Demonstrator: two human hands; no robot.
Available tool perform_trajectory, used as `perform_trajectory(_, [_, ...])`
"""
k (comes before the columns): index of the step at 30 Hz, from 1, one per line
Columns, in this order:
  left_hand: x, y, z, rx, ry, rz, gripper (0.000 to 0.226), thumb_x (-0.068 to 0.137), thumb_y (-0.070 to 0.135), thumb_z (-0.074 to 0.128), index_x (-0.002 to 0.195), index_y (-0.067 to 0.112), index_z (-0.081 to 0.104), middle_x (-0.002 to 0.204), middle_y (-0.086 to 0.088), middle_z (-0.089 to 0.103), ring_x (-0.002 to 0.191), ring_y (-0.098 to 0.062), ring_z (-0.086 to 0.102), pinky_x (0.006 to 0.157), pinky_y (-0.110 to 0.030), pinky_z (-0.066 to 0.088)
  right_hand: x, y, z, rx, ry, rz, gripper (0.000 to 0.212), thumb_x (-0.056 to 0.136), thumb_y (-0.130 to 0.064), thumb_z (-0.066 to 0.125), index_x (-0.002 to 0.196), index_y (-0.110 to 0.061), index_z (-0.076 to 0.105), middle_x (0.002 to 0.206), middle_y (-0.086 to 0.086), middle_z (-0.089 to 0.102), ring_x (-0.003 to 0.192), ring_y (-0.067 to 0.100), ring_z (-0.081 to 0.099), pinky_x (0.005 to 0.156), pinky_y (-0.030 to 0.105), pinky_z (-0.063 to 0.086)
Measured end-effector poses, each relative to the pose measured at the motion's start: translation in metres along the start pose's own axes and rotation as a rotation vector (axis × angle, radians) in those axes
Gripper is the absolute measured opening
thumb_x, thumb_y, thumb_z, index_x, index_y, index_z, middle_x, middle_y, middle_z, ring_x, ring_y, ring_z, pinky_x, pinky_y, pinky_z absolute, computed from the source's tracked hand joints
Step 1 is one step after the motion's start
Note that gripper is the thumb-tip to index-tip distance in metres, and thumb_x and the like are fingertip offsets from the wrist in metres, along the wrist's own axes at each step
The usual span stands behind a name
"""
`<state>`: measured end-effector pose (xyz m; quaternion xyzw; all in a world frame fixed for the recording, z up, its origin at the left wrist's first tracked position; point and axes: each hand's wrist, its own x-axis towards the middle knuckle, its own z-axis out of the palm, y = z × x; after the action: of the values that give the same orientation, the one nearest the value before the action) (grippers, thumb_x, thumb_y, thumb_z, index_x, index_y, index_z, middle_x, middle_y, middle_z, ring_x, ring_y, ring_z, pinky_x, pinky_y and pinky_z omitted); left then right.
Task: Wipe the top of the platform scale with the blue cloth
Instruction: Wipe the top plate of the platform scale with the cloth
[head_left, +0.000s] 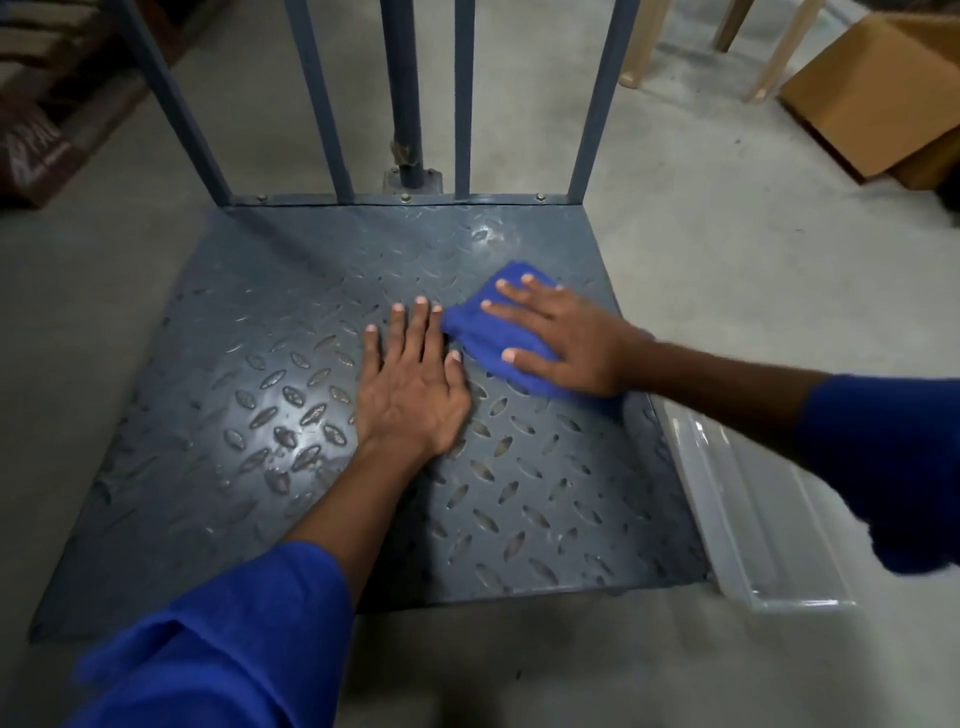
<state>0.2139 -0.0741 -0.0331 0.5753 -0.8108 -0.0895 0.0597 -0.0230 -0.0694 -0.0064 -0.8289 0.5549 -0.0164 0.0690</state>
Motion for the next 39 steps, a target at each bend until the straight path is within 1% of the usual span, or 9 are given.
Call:
perform_trajectory(4, [-0.006,0.002,0.001,-0.007,-0.004,0.009,0.064,0.111,0.042,0.009,0.17,0.021,-0.003,0.178,0.0,-0.01,0.164,-0.019,-0.014,0.133,-0.05,-0.008,-0.001,0.017,-0.008,0.009,0.024,0.311,0.088,0.095,-0.08,0.023,0.169,-0.034,0.013,0.178,0.003,0.007,0.164,0.032,0.004,0.13,0.06,0.016])
perform_trajectory(9, [-0.008,-0.001,-0.009,0.045,-0.112,0.08,0.074,0.103,0.047,0.003,0.17,0.016,-0.001,0.178,-0.006,-0.009,0.164,-0.025,-0.012,0.132,-0.051,-0.009,-0.038,-0.035,0.009,0.004,-0.002,-0.037,0.079,0.102,-0.073,0.031,0.169,-0.035,0.014,0.178,-0.004,0.006,0.165,0.024,0.0,0.13,0.047,0.006])
perform_trajectory(11, [-0.009,-0.017,-0.019,0.074,-0.15,0.178,0.081,0.098,0.052,0.001,0.171,0.016,0.001,0.178,-0.008,-0.008,0.165,-0.026,-0.009,0.133,-0.048,-0.007,-0.038,-0.03,0.002,-0.003,-0.028,-0.068,0.078,0.102,-0.074,0.029,0.169,-0.036,0.015,0.178,-0.005,0.006,0.165,0.024,0.001,0.132,0.046,0.007])
perform_trajectory(17, [-0.014,-0.042,-0.039,0.126,-0.24,0.303,0.083,0.099,0.061,0.001,0.171,0.02,0.0,0.179,-0.006,-0.006,0.165,-0.022,-0.007,0.134,-0.045,-0.003,-0.037,-0.019,-0.004,0.048,0.094,0.299,0.111,0.082,-0.097,-0.002,0.168,-0.031,0.022,0.177,0.006,0.017,0.163,0.035,0.013,0.127,0.061,0.023])
perform_trajectory(21, [-0.031,-0.039,-0.024,0.097,-0.147,0.326,0.088,0.095,0.059,-0.005,0.17,0.014,0.005,0.179,-0.006,-0.001,0.165,-0.023,-0.004,0.133,-0.047,-0.003,-0.071,-0.057,0.007,0.016,0.023,-0.065,0.082,0.101,-0.077,0.027,0.168,-0.029,0.025,0.177,0.003,0.014,0.165,0.029,0.007,0.132,0.052,0.014])
perform_trajectory(25, [-0.036,-0.056,-0.021,0.086,-0.117,0.453,0.081,0.103,0.059,0.005,0.17,0.016,0.013,0.178,-0.005,0.007,0.165,-0.022,0.002,0.134,-0.046,0.0,-0.084,-0.044,0.004,0.01,-0.08,-0.387,0.073,0.106,-0.066,0.04,0.167,-0.028,0.026,0.177,0.0,0.015,0.165,0.026,0.005,0.132,0.051,0.015])
perform_trajectory(31, [-0.046,-0.062,-0.023,0.075,-0.1,0.5,0.075,0.107,0.057,0.01,0.17,0.016,0.011,0.178,-0.005,0.007,0.165,-0.02,0.001,0.134,-0.043,-0.003,-0.061,-0.027,-0.002,0.071,0.064,0.118,0.08,0.099,-0.074,0.033,0.167,-0.032,0.026,0.176,0.006,0.019,0.163,0.035,0.012,0.127,0.062,0.023])
perform_trajectory(36, [-0.05,-0.062,-0.022,0.056,-0.081,0.508,0.073,0.108,0.052,0.011,0.17,0.014,0.015,0.178,-0.007,0.01,0.165,-0.022,0.004,0.134,-0.043,-0.002,-0.102,-0.089,0.015,0.004,0.022,-0.279,0.071,0.107,-0.063,0.038,0.168,-0.028,0.025,0.177,0.001,0.015,0.165,0.025,0.006,0.133,0.051,0.013])
perform_trajectory(39, [-0.05,-0.063,-0.022,0.05,-0.074,0.508,0.071,0.108,0.049,0.011,0.17,0.014,0.015,0.178,-0.006,0.01,0.165,-0.022,0.004,0.134,-0.045,0.0,-0.1,-0.076,0.015,0.012,0.008,-0.327,0.07,0.107,-0.062,0.041,0.167,-0.028,0.028,0.177,0.0,0.018,0.165,0.025,0.01,0.132,0.05,0.016])
